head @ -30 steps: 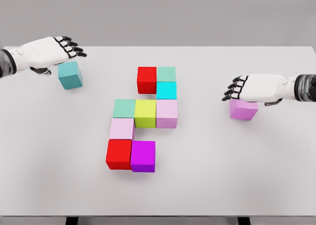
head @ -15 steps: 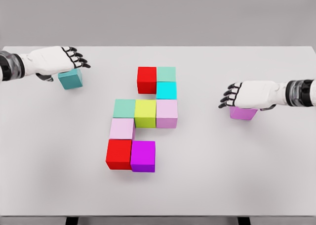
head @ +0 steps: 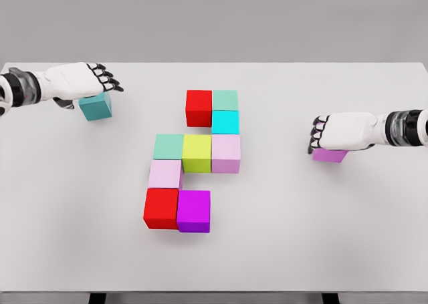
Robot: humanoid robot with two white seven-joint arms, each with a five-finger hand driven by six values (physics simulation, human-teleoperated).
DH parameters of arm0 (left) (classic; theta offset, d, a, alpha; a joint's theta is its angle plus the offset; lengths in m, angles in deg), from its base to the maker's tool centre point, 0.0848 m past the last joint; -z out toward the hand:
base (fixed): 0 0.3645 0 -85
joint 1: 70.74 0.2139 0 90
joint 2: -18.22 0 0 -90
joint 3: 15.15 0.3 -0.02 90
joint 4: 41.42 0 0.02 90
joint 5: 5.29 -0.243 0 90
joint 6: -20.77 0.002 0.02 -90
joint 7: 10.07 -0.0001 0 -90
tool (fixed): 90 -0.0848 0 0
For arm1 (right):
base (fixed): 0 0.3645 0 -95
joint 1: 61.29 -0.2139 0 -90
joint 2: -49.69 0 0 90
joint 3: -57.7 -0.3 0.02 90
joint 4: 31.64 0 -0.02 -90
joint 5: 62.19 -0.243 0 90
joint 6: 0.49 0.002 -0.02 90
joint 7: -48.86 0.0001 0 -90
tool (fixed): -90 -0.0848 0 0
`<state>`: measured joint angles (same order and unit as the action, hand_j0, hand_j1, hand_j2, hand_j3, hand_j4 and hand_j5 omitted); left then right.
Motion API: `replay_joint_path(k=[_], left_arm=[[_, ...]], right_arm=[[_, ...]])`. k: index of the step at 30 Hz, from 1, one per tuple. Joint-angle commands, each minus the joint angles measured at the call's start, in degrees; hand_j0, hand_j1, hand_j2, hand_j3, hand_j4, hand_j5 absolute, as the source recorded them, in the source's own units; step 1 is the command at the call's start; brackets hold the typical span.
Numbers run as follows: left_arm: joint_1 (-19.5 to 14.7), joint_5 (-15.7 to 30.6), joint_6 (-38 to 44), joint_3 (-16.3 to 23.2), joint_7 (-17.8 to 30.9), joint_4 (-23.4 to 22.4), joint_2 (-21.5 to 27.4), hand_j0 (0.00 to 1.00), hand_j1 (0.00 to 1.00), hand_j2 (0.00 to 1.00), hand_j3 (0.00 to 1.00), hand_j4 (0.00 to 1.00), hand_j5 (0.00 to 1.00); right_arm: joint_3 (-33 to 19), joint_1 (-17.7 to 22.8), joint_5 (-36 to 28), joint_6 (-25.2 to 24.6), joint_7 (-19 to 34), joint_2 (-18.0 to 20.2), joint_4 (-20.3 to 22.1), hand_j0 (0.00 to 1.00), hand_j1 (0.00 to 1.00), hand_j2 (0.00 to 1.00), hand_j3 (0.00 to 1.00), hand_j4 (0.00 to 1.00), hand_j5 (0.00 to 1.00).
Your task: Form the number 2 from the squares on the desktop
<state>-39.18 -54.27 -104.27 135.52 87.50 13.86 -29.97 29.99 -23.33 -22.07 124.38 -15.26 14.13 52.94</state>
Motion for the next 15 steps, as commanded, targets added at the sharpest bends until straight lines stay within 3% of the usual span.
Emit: replay_joint_path(k=[1,15], left_arm=[[0.0,0.1,0.0,-0.1,0.0,-1.0,-0.7,1.0,1.0,1.0,1.0,1.0,1.0],[-0.5,-2.1,0.0,-0.1,0.3,-4.9,-2.9,1.0,1.0,1.0,1.0,1.0,1.0]], right_arm=[[0.0,0.0,0.3,0.1,0.5,0.1,0.1,0.71,0.71,0.71,0.71,0.71,0.71],[-1.9,-0.1,-1.8,0.1,0.5,5.1,10.5,0.69,0.69,0.69,0.69,0.69,0.69]])
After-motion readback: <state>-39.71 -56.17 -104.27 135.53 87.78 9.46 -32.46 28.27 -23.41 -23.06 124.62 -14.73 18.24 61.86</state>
